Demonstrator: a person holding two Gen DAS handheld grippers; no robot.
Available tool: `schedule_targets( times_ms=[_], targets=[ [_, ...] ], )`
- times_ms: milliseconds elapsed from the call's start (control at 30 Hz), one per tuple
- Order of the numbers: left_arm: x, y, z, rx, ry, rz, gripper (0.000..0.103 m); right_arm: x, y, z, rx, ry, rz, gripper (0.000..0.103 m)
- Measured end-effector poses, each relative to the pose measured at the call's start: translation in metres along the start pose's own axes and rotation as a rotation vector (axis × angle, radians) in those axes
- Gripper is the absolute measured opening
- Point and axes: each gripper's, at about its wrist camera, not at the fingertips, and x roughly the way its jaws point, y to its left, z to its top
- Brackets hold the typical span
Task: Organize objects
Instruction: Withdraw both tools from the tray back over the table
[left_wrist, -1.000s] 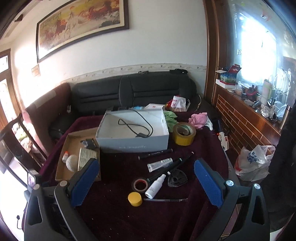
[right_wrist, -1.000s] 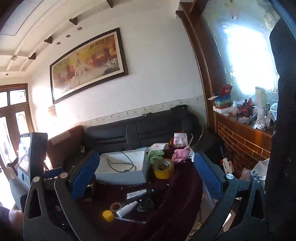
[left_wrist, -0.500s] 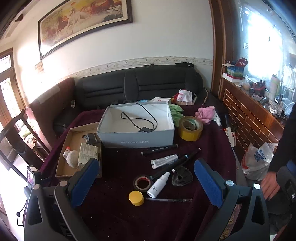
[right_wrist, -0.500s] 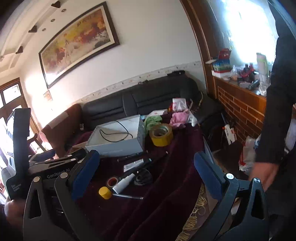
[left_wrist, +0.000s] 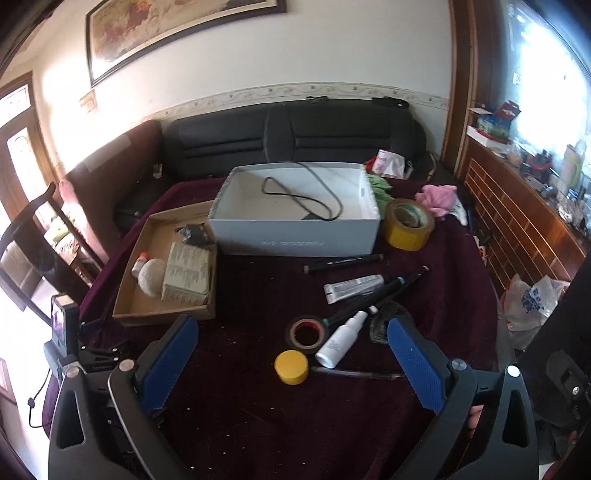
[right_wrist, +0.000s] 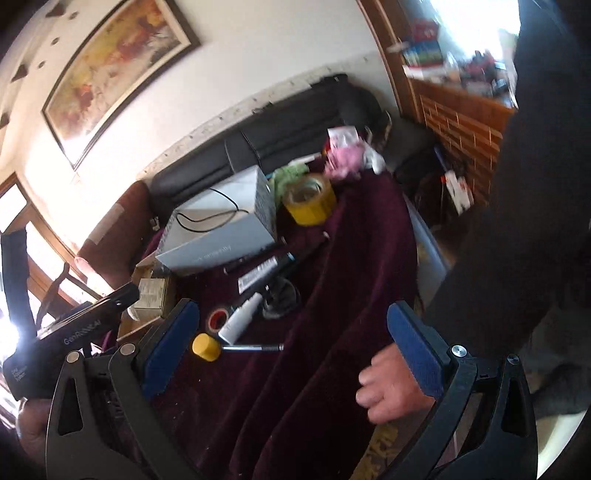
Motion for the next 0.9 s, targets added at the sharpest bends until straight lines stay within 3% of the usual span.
schedule_targets(
  times_ms=[167,467,700,833,900],
  targets=[
    [0.003,0.021,-0.005,-0.045,0.016,0.032,0.103,-0.006,-0.016,-0.007,0.042,-0.019,-0.033,0.103],
    [0.009,0.024,-0.015,0.01,0.019,0.075,0.103,-0.006,-0.027,-0.017,0.078,0.011,-0.045,0.103],
    [0.008,0.03,-0.006,-0.004,0.002,0.028,0.103,-0.005,-0.022,-0.009,0.059,0.015,-0.056,0.103],
    [0.019,0.036,-0.008,0.005,0.026,0.031,0.103,-0.013,-0.004,0.004,0.0,-0.045,-0.027,0.103],
    [0.023,0.041,-0.005,-0.012,-0.004,-0.034,0.103,-0.012,0.007,0.013,-0.031,-0.052,-0.009,0.103]
  ],
)
